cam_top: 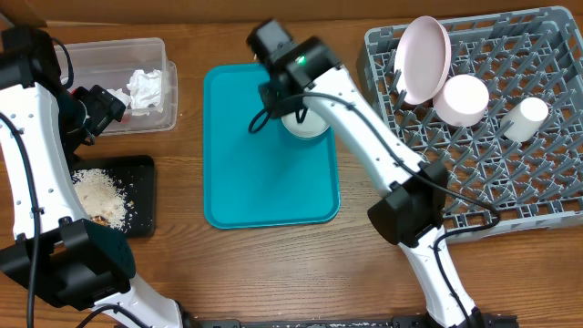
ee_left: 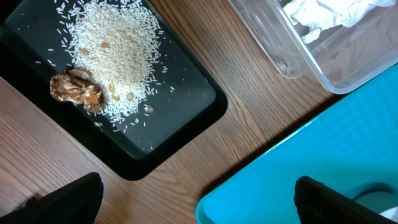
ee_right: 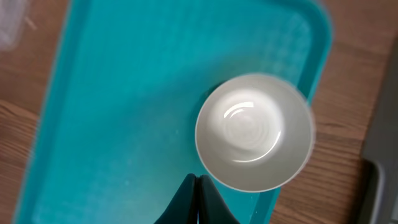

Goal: Sort waste into correct bins and load items into the dishwasher
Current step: 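Grasp the white bowl rim with the right gripper and lift, then carry the bowl to the rack and lower it in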

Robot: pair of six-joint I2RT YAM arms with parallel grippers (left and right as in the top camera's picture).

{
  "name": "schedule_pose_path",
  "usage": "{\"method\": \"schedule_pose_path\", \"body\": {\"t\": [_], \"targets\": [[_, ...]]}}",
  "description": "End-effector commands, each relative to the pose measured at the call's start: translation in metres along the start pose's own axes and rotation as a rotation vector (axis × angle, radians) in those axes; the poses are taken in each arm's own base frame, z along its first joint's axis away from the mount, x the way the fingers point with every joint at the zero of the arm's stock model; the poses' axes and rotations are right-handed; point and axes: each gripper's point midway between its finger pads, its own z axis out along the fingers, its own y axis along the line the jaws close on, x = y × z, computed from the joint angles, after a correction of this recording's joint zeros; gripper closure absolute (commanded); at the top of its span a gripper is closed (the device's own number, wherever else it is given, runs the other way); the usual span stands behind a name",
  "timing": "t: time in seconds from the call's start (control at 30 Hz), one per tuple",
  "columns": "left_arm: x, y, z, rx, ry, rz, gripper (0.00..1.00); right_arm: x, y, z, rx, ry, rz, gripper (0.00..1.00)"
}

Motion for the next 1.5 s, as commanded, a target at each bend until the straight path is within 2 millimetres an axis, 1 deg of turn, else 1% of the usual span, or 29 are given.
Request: {"method": "schedule_pose_path", "body": {"t": [0.0, 0.07, 0.1, 0.23, 0.27, 0.33, 0.4, 0.43, 0.47, 0.57, 0.7, 0.73, 0.8, 0.87, 0.9, 0.93, 0.97, 1.07, 1.17, 1.2, 1.33, 1.4, 1.47], "targets": [[-0.001, -0.002, 0.001, 0.002, 0.003, -0.008, 0.00, -0.013, -0.011, -0.021, -0.062, -0.036, 0.021, 0.89], [0.000, -0.002, 0.001, 0.003, 0.003, -0.007, 0.00, -0.007, -0.006, -0.018, -0.109, -0.004, -0.032, 0.72], [0.000, -0.002, 0.001, 0.003, 0.003, -0.007, 0.00, -0.002, -0.005, -0.013, -0.117, 0.017, -0.047, 0.69], [-0.001, -0.002, 0.001, 0.002, 0.003, -0.007, 0.00, 0.016, -0.004, 0.018, -0.105, 0.094, -0.054, 0.69], [-0.001, -0.002, 0.001, 0.003, 0.003, -0.007, 0.00, 0.022, -0.003, 0.033, -0.102, 0.111, -0.057, 0.69], [-0.001, -0.002, 0.001, 0.003, 0.003, -0.007, 0.00, 0.028, -0.003, 0.054, -0.096, 0.123, -0.057, 0.67], [-0.001, -0.002, 0.001, 0.003, 0.003, -0.007, 0.00, 0.035, -0.008, 0.078, -0.070, 0.128, -0.058, 0.60], [-0.001, -0.002, 0.001, 0.003, 0.003, -0.007, 0.00, 0.040, -0.010, 0.090, -0.061, 0.134, -0.059, 0.51], [-0.001, -0.002, 0.001, 0.002, 0.003, -0.008, 0.00, 0.045, -0.010, 0.098, -0.060, 0.142, -0.059, 0.47], [0.000, -0.002, 0.001, 0.003, 0.003, -0.007, 0.00, 0.059, -0.010, 0.115, -0.071, 0.171, -0.058, 0.46], [0.000, -0.002, 0.001, 0.003, 0.003, -0.007, 0.00, 0.069, -0.007, 0.124, -0.071, 0.189, -0.066, 0.47], [-0.001, -0.002, 0.001, 0.002, 0.003, -0.007, 0.00, 0.070, -0.006, 0.125, -0.071, 0.190, -0.069, 0.48], [-0.001, -0.002, 0.001, 0.003, 0.003, -0.007, 0.00, 0.072, -0.005, 0.126, -0.071, 0.193, -0.071, 0.59], [-0.001, -0.002, 0.001, 0.003, 0.003, -0.007, 0.00, 0.071, -0.005, 0.126, -0.071, 0.191, -0.067, 0.76], [-0.001, -0.002, 0.001, 0.002, 0.003, -0.007, 0.00, 0.070, -0.004, 0.124, -0.072, 0.187, -0.064, 0.83], [-0.001, -0.002, 0.001, 0.002, 0.003, -0.007, 0.00, 0.067, -0.004, 0.121, -0.072, 0.183, -0.052, 0.87], [-0.001, -0.002, 0.001, 0.003, 0.003, -0.007, 0.00, 0.065, -0.004, 0.119, -0.071, 0.180, -0.040, 0.89], [0.000, -0.002, 0.001, 0.003, 0.003, -0.007, 0.00, 0.055, -0.002, 0.103, -0.073, 0.166, -0.017, 0.91], [-0.001, -0.002, 0.001, 0.003, 0.003, -0.007, 0.00, 0.043, -0.001, 0.078, -0.077, 0.149, -0.014, 0.95], [-0.001, -0.002, 0.001, 0.002, 0.003, -0.007, 0.00, 0.039, 0.000, 0.067, -0.078, 0.143, -0.014, 0.96], [-0.001, -0.002, 0.001, 0.002, 0.003, -0.007, 0.00, 0.027, -0.002, 0.027, -0.079, 0.126, 0.020, 0.96], [-0.001, -0.002, 0.001, 0.002, 0.003, -0.007, 0.00, 0.022, -0.008, 0.004, -0.079, 0.110, 0.038, 0.96], [-0.001, -0.002, 0.001, 0.002, 0.003, -0.007, 0.00, 0.018, -0.021, -0.017, -0.066, 0.097, 0.063, 0.96]]}}
